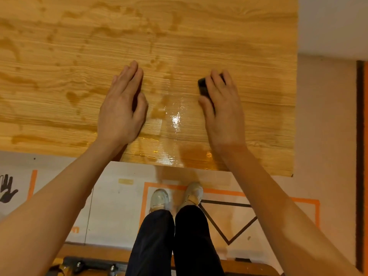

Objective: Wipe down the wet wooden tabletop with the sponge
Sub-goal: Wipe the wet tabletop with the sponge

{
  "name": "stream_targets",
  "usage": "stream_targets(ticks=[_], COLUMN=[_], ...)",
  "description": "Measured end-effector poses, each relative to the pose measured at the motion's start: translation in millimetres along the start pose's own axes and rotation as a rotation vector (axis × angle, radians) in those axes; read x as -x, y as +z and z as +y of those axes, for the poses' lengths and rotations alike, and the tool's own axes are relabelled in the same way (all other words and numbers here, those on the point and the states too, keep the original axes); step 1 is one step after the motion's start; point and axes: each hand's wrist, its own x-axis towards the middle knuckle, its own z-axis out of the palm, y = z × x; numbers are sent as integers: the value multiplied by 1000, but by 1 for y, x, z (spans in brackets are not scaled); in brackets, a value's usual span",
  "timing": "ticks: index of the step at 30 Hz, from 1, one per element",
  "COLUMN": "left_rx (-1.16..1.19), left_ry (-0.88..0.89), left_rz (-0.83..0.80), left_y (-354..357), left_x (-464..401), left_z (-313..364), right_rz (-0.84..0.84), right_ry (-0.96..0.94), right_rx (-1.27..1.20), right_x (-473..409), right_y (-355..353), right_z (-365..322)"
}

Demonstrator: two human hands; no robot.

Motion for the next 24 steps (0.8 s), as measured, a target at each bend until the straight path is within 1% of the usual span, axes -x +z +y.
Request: stream_targets(ticks=[3,5,6,8,10,12,13,15,17,19,22,24], left_rx=[6,11,24,63,79,69,61,38,19,14,4,2], left_ry=[7,2,-5,-10,4,15,17,34,55,60,71,69], left_rz=[-8,-9,-12,-22,-27,-47,-64,-83,-75,-59,-51,-48], left_y=[0,1,0,-3,-8,-11,-11,-8,-5,-3,-3,-3], left_x=[1,0,-1,-1,4,16,22,32,34,32,32,32], left_z=[-2,-1,-1,-1,-2,-2,-1,-1,-2,-2,-1,0], right_rz=[-36,-72,-80,-56,12,42,51,62,39,20,1,27], right_ry=[-31,-82,-100,-89,-24,51,56,51,59,34,3,71], right_rx=[33,28,44,112,109,76,84,72,34,58,146,120], right_x=[80,114,110,74,23,-4,1,44,99,125,84,36], right_y=[-13,-19,-20,-18,-15,-16,-17,-22,-30,-34,-37,-38], right_z=[-4,-1,4,11,17,24,26,26,23,25,41,51])
